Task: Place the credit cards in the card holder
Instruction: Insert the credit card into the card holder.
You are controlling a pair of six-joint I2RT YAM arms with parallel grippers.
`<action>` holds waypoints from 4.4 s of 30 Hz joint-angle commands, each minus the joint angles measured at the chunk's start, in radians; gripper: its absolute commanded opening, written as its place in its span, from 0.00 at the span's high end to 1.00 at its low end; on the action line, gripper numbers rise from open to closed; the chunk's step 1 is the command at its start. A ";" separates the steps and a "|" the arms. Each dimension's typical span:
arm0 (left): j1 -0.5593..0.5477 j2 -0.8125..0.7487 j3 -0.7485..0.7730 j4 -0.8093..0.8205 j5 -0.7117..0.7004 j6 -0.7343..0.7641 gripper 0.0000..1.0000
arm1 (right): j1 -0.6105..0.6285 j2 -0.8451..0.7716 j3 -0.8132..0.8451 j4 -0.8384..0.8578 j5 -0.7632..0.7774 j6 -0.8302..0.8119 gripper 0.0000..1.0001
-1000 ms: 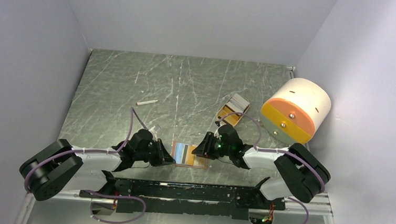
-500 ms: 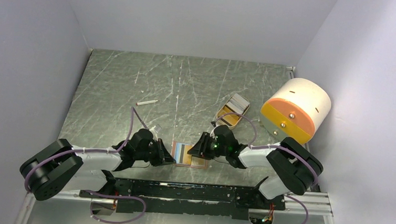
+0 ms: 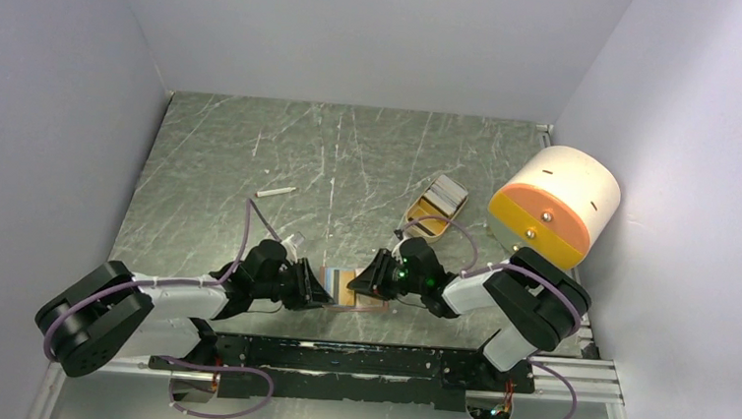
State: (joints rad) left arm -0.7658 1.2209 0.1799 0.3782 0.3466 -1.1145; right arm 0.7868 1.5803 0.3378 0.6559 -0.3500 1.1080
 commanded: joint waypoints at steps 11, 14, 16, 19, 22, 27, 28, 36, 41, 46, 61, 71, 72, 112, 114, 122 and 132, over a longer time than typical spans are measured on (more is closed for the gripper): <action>-0.002 -0.090 0.032 0.072 -0.009 0.002 0.62 | 0.016 -0.022 -0.025 -0.018 -0.008 -0.038 0.77; -0.002 -0.099 0.038 0.068 -0.014 0.005 0.63 | 0.016 -0.038 -0.011 -0.058 0.002 -0.073 0.77; -0.001 -0.101 0.044 0.063 -0.016 0.009 0.70 | 0.016 -0.052 -0.002 -0.084 0.008 -0.090 0.77; -0.002 -0.095 0.059 0.046 -0.017 0.021 0.81 | 0.015 -0.071 0.016 -0.134 0.018 -0.122 0.75; -0.001 -0.083 0.077 0.024 -0.011 0.037 0.91 | 0.016 -0.097 0.037 -0.213 0.040 -0.163 0.73; -0.002 -0.094 0.108 -0.053 -0.026 0.072 0.91 | 0.016 -0.186 0.074 -0.378 0.120 -0.241 0.76; -0.002 -0.100 0.113 -0.071 -0.028 0.081 0.91 | 0.016 -0.202 0.079 -0.399 0.136 -0.253 0.76; -0.001 -0.084 0.132 -0.097 -0.010 0.094 0.73 | 0.018 -0.155 0.127 -0.383 0.115 -0.341 0.78; 0.007 0.015 0.183 -0.043 0.050 0.083 0.66 | 0.018 -0.097 0.128 -0.344 0.105 -0.346 0.81; 0.009 0.028 0.222 -0.079 0.033 0.094 0.66 | 0.020 -0.083 0.114 -0.307 0.097 -0.339 0.82; 0.010 0.047 0.223 -0.086 0.023 0.115 0.73 | 0.019 -0.080 0.097 -0.291 0.098 -0.336 0.82; 0.008 0.053 0.242 -0.096 0.021 0.128 0.86 | 0.019 -0.092 0.094 -0.297 0.101 -0.337 0.82; 0.010 0.055 0.240 -0.087 0.026 0.126 0.90 | 0.019 -0.089 0.096 -0.295 0.099 -0.336 0.82; 0.004 0.136 0.305 -0.167 0.024 0.185 0.70 | 0.020 -0.080 0.131 -0.320 0.123 -0.337 0.73; 0.005 0.134 0.307 -0.152 0.036 0.175 0.69 | 0.020 -0.071 0.136 -0.323 0.119 -0.341 0.73; -0.004 0.119 0.279 -0.065 0.091 0.165 0.68 | 0.021 -0.099 0.139 -0.330 0.132 -0.341 0.72; -0.007 0.136 0.298 -0.099 0.059 0.177 0.80 | 0.019 -0.138 0.155 -0.378 0.183 -0.335 0.69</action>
State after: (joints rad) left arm -0.7643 1.3548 0.4553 0.2607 0.4000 -0.9478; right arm 0.8009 1.4868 0.4774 0.3199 -0.2142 0.7811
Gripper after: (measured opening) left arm 0.250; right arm 0.288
